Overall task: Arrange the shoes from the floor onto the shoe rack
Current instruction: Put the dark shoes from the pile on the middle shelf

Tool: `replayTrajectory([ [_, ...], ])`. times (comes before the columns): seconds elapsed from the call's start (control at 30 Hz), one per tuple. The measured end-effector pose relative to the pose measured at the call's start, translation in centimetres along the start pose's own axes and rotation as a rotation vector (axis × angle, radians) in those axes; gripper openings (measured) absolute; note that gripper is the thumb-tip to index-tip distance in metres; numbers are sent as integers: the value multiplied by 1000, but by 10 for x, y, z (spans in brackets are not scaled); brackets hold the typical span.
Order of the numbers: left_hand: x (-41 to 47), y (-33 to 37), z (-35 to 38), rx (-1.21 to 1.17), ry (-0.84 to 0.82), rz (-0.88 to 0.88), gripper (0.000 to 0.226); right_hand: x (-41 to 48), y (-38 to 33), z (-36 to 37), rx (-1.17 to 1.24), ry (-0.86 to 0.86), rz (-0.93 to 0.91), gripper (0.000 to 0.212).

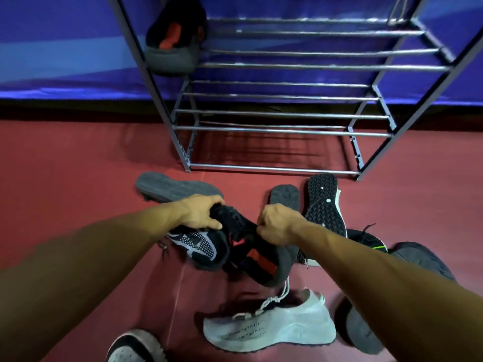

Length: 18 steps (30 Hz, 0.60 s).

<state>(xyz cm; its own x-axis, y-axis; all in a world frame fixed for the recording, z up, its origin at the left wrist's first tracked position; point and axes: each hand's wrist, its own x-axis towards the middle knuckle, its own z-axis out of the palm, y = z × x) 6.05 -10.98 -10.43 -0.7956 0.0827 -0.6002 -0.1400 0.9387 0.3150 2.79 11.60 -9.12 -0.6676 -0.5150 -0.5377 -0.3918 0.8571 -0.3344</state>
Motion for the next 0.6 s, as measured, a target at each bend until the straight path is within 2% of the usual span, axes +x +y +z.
replayTrajectory([
  [0.13, -8, 19, -5, -101, 48, 15, 88, -15, 9, -14, 11, 83, 11, 18],
  [0.2, -10, 26, -7, -154, 84, -12, 90, -18, 16, -20, 33, 121, -2, 27],
  [0.33, -14, 29, -16, -271, 155, -79, 85, -34, 23, -40, 74, 187, -16, 27],
  [0.43, -20, 28, -27, -311, 235, -86, 94, -46, 32, -55, 12, 201, -13, 38],
  [0.6, -24, 18, -48, -295, 351, -32, 96, -52, 50, -77, -119, 327, 5, 15],
])
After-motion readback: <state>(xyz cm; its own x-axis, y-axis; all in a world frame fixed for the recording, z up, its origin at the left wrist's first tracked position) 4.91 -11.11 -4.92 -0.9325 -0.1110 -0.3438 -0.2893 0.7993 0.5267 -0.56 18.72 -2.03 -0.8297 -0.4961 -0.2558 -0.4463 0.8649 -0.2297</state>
